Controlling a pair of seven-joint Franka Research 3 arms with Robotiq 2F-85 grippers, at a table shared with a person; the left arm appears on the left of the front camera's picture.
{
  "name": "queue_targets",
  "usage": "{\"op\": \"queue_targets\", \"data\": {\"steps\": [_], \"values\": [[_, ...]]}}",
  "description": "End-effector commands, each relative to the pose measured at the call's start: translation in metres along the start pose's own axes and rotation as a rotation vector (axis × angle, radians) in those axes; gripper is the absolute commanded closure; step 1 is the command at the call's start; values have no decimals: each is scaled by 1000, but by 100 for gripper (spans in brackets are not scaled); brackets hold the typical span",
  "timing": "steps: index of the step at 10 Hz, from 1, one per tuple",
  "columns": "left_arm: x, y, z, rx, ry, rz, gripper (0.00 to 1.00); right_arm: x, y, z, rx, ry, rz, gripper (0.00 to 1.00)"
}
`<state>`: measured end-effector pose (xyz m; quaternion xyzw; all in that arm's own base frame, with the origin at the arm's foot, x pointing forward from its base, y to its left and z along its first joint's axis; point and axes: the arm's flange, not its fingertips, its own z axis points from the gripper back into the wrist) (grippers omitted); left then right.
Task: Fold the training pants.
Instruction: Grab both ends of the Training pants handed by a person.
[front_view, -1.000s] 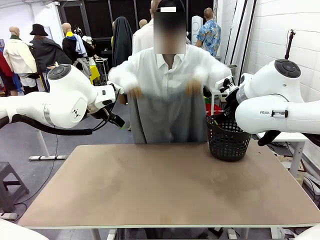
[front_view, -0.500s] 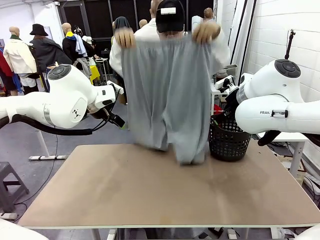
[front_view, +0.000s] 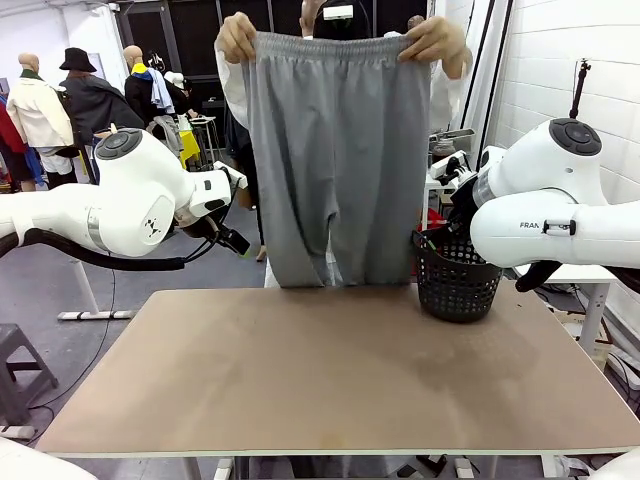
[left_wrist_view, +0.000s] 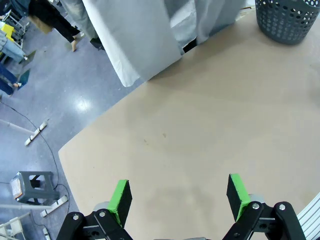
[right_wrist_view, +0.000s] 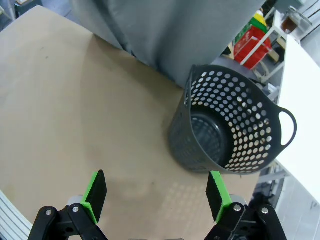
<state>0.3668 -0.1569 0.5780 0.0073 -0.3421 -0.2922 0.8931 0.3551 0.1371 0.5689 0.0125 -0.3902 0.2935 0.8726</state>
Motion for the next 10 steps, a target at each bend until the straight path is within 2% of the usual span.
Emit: {"op": "queue_targets", "data": {"steps": [1,10], "values": [[0,1,0,-9,-3,-5,0,-1,0,-2,1,4,-1,0],[0,1,0,-9,-3,-5,0,-1,0,-2,1,4,-1,0]]}}
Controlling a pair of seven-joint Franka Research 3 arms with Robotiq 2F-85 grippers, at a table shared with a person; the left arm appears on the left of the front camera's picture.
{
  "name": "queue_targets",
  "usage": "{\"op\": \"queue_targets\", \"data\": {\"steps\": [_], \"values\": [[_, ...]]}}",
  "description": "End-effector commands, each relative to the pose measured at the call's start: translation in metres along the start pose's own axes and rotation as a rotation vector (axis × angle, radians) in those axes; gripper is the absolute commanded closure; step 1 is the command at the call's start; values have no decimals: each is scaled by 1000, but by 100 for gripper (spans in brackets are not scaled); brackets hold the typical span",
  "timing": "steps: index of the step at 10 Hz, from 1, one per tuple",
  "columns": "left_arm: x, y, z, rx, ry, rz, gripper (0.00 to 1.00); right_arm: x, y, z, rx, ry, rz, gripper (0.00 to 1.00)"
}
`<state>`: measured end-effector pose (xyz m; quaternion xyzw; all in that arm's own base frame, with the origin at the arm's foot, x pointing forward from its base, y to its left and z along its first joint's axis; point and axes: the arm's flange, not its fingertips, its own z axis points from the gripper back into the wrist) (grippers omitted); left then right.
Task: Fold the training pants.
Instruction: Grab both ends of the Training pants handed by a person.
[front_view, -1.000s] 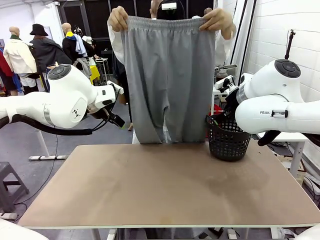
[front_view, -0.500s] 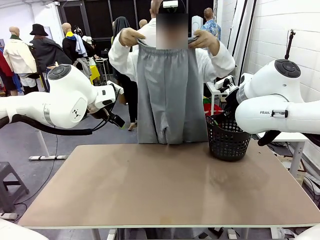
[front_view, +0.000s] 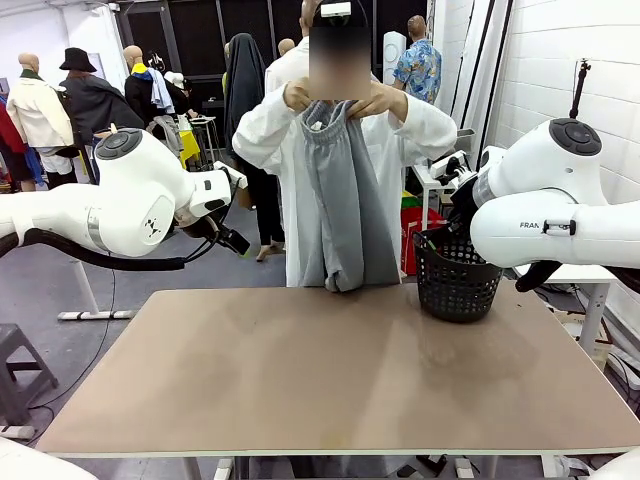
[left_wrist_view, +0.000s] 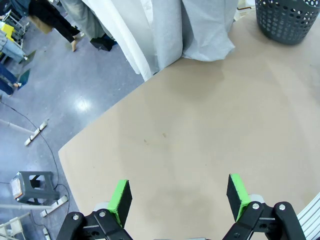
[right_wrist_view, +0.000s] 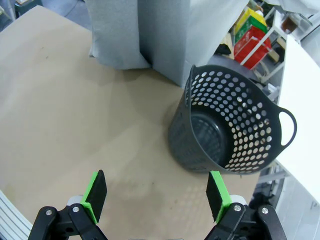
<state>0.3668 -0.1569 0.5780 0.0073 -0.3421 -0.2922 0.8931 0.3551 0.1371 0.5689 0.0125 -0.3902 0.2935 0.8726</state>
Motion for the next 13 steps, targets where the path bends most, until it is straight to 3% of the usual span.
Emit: {"op": "queue_targets", "data": {"steps": [1,13], "values": [[0,1,0,-9,-3,-5,0,-1,0,-2,1,4,-1,0],[0,1,0,-9,-3,-5,0,-1,0,-2,1,4,-1,0]]}}
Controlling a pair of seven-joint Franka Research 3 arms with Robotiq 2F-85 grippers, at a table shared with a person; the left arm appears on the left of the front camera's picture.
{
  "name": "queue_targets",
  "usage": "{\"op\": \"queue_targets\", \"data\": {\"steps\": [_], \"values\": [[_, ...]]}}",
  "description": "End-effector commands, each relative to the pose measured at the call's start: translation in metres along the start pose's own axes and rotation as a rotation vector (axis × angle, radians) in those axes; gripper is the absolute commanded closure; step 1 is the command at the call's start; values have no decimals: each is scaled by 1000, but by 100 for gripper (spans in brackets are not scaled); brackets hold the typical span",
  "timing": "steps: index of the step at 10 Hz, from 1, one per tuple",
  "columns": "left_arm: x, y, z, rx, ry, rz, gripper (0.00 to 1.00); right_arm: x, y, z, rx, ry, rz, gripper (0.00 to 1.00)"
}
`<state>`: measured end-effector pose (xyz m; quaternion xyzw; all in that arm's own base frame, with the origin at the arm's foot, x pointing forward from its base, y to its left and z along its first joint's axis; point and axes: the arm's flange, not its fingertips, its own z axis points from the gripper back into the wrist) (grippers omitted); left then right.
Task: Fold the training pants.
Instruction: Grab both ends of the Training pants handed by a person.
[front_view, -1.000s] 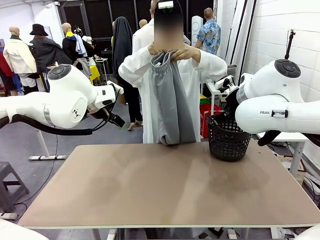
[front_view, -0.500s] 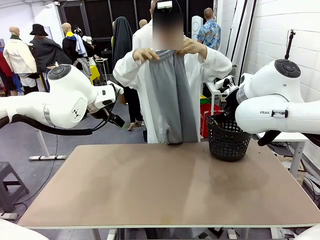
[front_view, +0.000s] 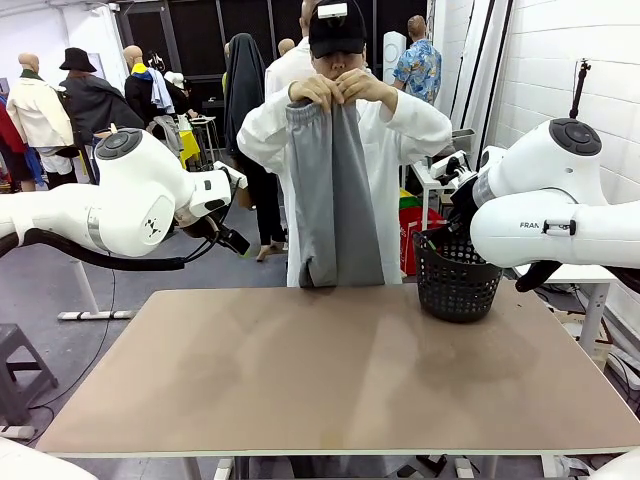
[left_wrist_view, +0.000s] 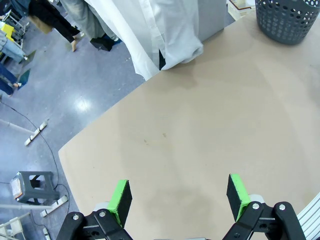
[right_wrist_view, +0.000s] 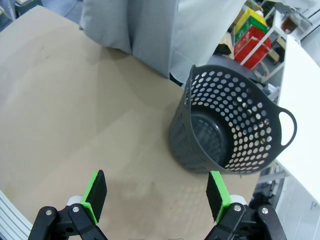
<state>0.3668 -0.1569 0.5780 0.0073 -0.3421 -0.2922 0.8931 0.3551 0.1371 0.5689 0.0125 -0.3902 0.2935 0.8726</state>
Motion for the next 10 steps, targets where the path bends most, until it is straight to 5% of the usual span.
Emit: {"op": "queue_targets", "data": {"steps": [1,10], "values": [[0,1,0,-9,-3,-5,0,-1,0,-2,1,4,-1,0],[0,1,0,-9,-3,-5,0,-1,0,-2,1,4,-1,0]]}}
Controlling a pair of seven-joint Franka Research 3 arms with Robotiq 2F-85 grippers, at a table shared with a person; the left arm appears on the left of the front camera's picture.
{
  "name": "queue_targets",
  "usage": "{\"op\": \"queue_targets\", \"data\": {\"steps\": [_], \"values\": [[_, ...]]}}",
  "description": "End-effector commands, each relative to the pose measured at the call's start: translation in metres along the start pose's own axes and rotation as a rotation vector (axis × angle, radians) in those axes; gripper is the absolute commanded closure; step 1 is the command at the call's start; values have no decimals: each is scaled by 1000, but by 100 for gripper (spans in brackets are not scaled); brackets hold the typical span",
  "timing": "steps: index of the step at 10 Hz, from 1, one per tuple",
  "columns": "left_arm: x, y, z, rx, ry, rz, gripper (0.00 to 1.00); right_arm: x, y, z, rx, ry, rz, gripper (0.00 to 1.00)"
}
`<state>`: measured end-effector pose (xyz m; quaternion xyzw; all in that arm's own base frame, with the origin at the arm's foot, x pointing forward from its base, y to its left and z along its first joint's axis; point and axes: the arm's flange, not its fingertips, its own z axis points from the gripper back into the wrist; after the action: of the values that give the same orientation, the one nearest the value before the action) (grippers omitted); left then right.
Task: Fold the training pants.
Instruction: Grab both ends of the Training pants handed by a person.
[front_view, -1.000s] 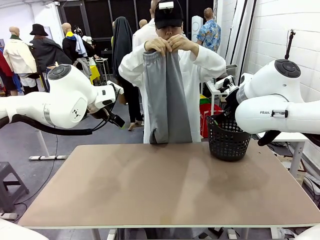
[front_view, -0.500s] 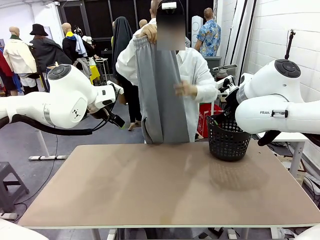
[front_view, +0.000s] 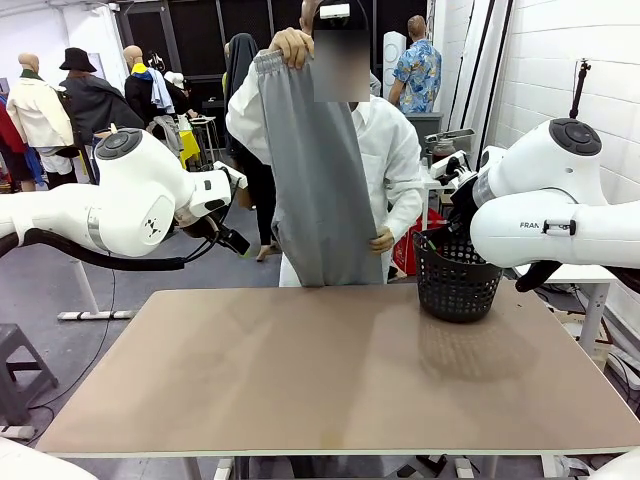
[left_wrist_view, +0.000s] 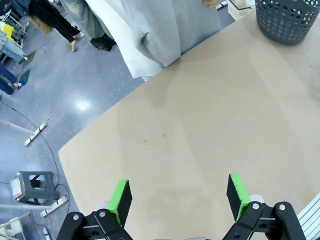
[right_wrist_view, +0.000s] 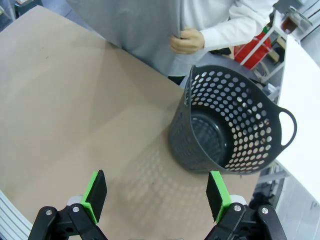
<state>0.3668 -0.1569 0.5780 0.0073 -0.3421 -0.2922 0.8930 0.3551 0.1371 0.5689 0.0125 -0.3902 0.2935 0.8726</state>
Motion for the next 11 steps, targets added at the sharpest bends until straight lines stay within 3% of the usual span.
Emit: {"op": "queue_targets", "data": {"steps": [1,11], "values": [[0,1,0,-9,-3,-5,0,-1,0,-2,1,4,-1,0],[0,1,0,-9,-3,-5,0,-1,0,-2,1,4,-1,0]]}}
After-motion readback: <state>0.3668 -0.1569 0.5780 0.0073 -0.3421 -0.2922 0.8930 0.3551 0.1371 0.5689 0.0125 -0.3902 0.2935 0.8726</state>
